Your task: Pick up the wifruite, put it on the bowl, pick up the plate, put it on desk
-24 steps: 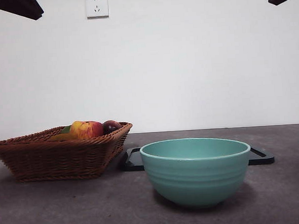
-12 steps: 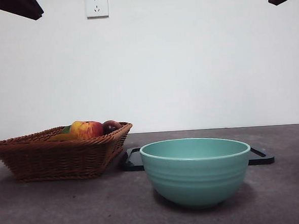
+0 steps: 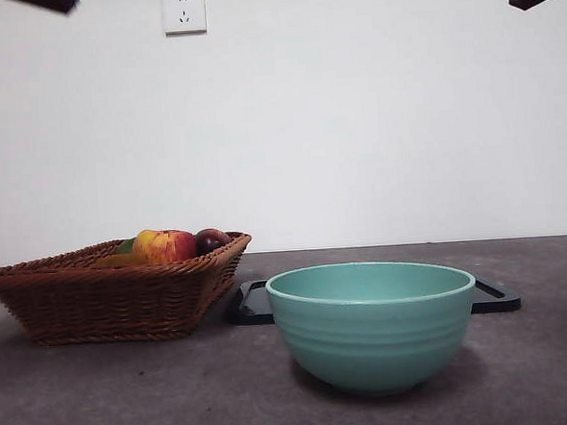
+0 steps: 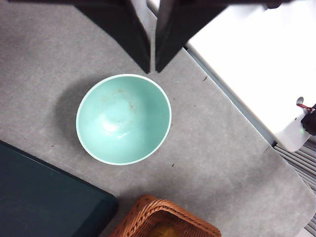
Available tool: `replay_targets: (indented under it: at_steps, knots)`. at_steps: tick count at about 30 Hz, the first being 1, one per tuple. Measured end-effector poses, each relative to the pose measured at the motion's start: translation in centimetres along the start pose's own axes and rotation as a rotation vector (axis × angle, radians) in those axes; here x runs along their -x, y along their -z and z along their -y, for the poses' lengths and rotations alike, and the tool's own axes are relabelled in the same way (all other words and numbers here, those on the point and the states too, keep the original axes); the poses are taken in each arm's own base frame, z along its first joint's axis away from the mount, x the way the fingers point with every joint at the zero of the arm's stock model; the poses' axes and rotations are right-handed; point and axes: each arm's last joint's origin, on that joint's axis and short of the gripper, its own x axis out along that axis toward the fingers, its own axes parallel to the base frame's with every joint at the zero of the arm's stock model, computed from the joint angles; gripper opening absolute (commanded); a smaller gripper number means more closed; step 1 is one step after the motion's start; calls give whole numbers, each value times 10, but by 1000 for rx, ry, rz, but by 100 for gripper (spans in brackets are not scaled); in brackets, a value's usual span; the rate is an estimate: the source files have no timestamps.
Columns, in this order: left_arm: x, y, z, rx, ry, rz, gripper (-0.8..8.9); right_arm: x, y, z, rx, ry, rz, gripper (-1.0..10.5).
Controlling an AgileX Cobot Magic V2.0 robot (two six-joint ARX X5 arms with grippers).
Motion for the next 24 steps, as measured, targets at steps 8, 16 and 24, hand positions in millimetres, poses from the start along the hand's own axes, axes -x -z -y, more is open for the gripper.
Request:
replay_targets:
  at_steps: [8, 16, 24]
  knots:
    - [61, -9, -9, -171, -399, 475, 8, 0, 0, 0, 0, 0, 0, 5]
    - [76, 44, -13, -148, -795, 642, 8, 0, 0, 0, 0, 0, 0, 6]
    - [44, 112, -30, -74, -894, 551, 8, 0, 0, 0, 0, 0, 0, 6]
